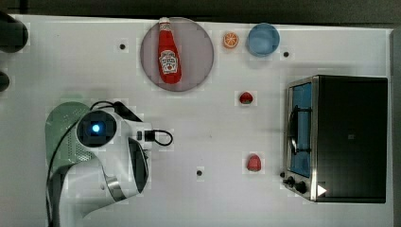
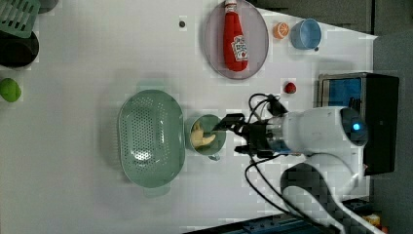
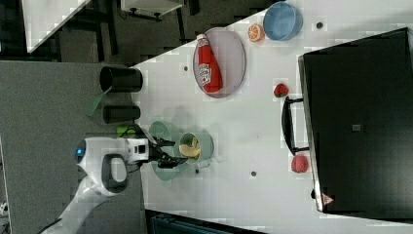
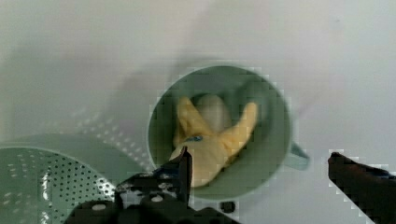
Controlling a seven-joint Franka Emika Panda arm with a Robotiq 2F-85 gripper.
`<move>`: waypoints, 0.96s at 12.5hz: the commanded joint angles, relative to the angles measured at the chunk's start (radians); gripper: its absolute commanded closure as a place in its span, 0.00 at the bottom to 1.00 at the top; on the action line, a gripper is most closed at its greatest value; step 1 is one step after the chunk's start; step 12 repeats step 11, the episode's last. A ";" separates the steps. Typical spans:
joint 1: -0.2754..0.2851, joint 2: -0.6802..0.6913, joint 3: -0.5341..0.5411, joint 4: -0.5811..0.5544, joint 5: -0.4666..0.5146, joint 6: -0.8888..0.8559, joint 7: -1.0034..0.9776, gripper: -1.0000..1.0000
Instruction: Pick Banana and place it in mug.
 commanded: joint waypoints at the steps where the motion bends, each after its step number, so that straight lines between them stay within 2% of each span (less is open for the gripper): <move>1: -0.015 -0.191 -0.075 0.139 0.006 -0.171 -0.042 0.00; 4: -0.035 -0.277 -0.205 0.303 -0.007 -0.433 -0.182 0.00; 7: -0.041 -0.316 -0.330 0.441 -0.115 -0.661 -0.325 0.00; 10: -0.043 -0.328 -0.426 0.503 -0.132 -0.708 -0.342 0.00; 12: -0.043 -0.328 -0.442 0.502 -0.132 -0.717 -0.342 0.00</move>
